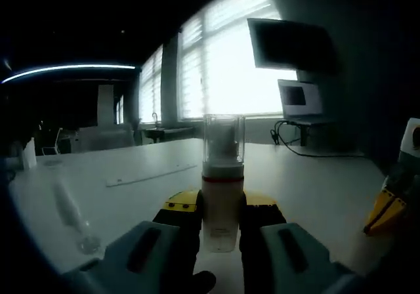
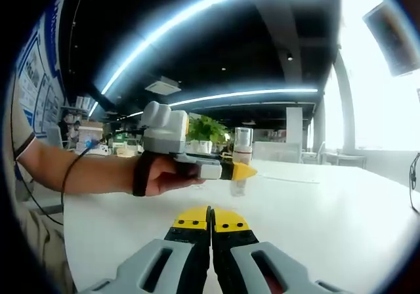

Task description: Clamp pump bottle remove cover press pump head put on cover

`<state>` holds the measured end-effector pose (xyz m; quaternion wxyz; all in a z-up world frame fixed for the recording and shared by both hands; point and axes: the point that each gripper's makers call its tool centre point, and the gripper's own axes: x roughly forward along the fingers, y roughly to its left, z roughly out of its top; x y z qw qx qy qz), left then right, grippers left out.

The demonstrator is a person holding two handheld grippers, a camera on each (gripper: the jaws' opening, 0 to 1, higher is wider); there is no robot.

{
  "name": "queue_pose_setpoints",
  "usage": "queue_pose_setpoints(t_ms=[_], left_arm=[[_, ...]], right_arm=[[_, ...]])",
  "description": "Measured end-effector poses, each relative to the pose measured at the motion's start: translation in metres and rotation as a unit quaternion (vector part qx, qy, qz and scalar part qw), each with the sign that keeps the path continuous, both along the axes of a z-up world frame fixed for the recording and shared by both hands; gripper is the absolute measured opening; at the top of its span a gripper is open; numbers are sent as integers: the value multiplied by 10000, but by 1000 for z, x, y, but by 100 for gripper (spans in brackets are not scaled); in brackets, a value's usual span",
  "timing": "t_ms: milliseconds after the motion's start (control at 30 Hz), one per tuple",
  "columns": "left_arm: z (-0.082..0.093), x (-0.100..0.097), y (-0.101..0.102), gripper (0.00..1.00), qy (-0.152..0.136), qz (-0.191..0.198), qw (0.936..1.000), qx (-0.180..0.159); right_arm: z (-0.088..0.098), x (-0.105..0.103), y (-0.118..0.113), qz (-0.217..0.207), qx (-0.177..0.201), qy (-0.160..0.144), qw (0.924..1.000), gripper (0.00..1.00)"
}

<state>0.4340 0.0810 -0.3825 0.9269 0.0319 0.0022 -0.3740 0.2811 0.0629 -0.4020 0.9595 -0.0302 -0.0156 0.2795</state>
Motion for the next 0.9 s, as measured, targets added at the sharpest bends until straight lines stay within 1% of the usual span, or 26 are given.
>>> queue_pose_setpoints(t_ms=[200,300,433,500,600,733,900], left_arm=[[-6,10,4,13,47,135,9999,70],[-9,11,5,13,150,194,9997,-15],[-15,22,8,13,306,336,9989,-80],[-21,23,7,13,329,410,9986,-3],[-22,28,6,13,391,449,9982,-23],[-20,33,5,13,365,499,9981,-21],[-23,39,10,13,438,647,9969,-95]], right_arm=[[-1,0,1,22,-11,10,10000,0],[-1,0,1,18,-21,10,10000,0],[-1,0,1,14,-47,11,10000,0],[-1,0,1,23,-48,12,10000,0],[-2,1,0,20,-41,27,10000,0],[-2,1,1,21,-37,33,10000,0],[-2,1,1,21,-38,37,10000,0]])
